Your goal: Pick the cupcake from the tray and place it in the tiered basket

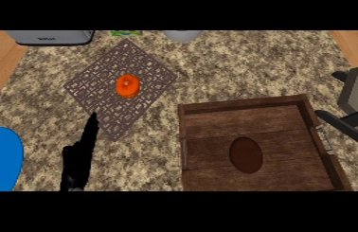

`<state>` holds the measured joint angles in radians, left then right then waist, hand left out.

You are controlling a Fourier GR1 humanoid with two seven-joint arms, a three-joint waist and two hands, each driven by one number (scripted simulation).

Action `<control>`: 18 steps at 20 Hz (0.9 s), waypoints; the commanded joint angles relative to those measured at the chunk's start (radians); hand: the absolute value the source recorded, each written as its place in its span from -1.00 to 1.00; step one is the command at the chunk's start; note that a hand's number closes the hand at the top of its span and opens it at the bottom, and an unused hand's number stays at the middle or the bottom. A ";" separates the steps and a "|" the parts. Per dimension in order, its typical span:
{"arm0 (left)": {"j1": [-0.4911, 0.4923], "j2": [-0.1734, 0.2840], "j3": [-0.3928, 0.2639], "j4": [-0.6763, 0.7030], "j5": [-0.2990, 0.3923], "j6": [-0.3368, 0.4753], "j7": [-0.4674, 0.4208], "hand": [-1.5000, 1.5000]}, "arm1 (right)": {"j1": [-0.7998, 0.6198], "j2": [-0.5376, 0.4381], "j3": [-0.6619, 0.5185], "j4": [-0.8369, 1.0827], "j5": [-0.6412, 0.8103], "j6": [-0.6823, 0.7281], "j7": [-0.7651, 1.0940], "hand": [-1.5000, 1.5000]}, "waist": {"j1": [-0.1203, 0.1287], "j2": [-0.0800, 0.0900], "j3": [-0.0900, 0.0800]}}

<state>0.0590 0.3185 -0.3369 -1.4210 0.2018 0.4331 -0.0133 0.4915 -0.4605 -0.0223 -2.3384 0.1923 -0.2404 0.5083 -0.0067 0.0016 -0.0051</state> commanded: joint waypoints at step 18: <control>0.011 -0.017 -0.010 0.009 -0.015 -0.035 0.013 0.00 | -0.389 -0.196 0.439 0.001 0.505 0.213 0.849 -1.00 | 0.039 -0.002 0.000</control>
<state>0.0251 0.2985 -0.3325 -1.3918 0.1846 0.4052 -0.0164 0.1697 -0.6649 0.3212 -2.3139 0.5394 -0.0998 1.1222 0.0288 0.0013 -0.0038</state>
